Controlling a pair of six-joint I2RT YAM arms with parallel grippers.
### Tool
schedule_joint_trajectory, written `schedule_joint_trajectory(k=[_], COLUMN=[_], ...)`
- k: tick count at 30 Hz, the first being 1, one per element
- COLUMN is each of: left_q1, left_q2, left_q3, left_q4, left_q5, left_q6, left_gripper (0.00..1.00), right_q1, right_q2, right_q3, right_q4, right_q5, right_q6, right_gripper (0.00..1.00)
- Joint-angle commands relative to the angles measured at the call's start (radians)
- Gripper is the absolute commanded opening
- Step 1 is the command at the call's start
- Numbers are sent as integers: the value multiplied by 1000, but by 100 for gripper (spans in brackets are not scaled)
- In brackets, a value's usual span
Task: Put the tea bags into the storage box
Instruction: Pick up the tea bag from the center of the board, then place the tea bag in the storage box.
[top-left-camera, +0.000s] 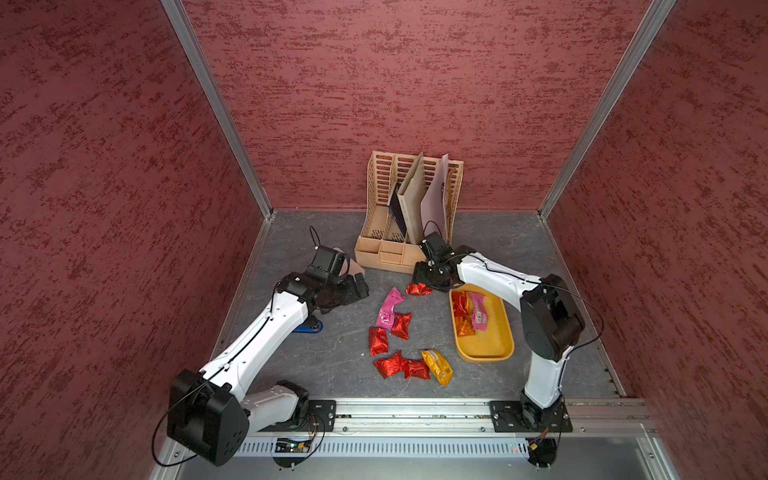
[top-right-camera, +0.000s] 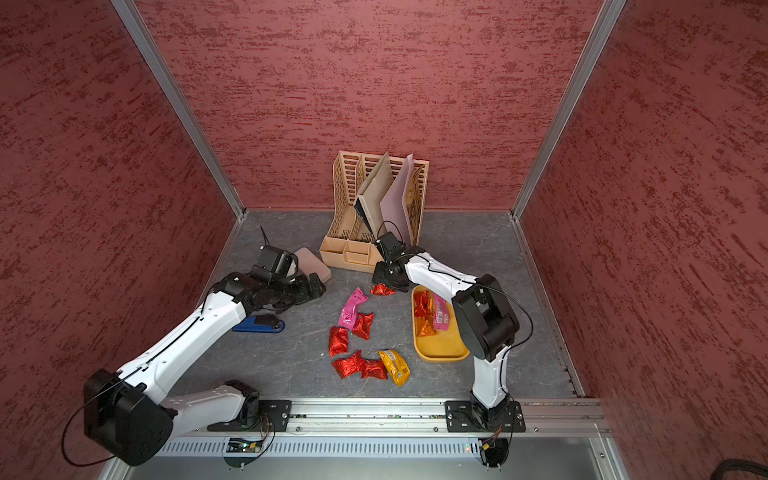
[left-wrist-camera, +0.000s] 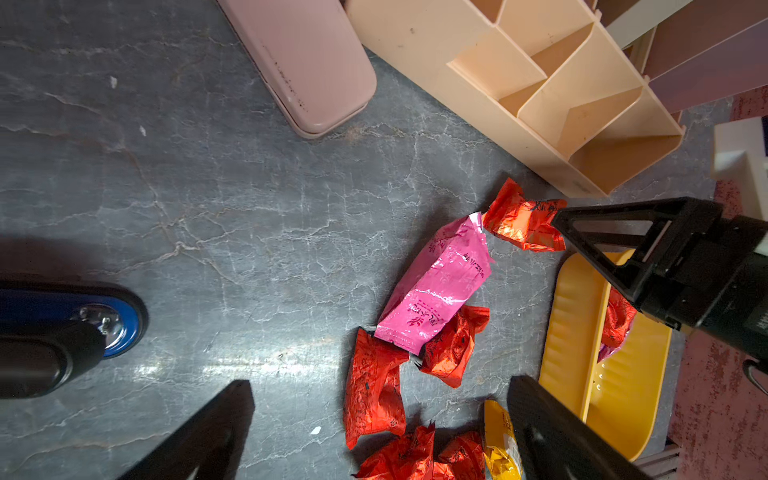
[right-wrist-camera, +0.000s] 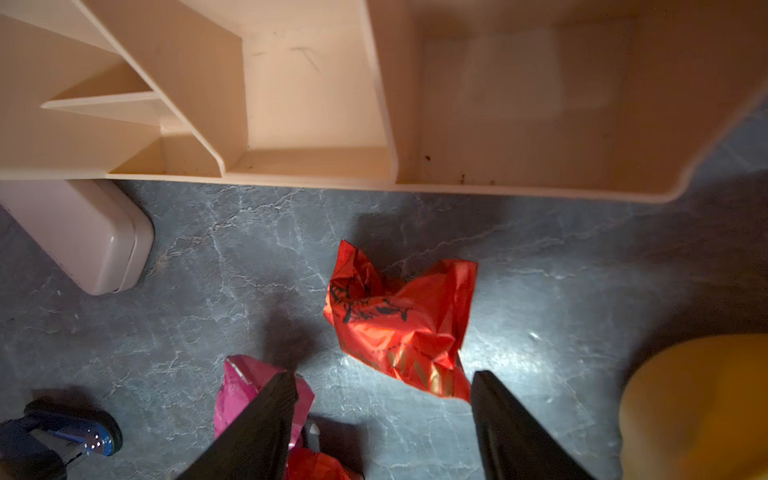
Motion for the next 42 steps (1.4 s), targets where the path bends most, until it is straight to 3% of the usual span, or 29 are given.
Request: schedule_joint_trajectory(k=[1, 9, 15, 24, 32, 42], left_q1=[8, 0, -62, -155, -161, -174], left_q2=[-4, 1, -8, -28, -82, -34], left_q3=[-2, -11, -4, 13, -13, -36], left_q4=[0, 23, -11, -86, -103, 15], left_q5=[8, 11, -63, -149, -117, 30], left_q6=[11, -80, -147, -228, -82, 26], left_gripper=[100, 100, 100, 100, 100, 100], right_q1=[2, 1, 0, -2, -2, -2], right_q2=[44, 106, 118, 73, -132, -502], right_q3=[47, 64, 71, 53, -1, -147], right_q4=[-22, -6, 13, 67, 89, -188], right_q5=[41, 37, 21, -37, -30, 167], right_q6=[-13, -55, -107, -128, -57, 70], right_gripper=[74, 74, 70, 35, 28, 24])
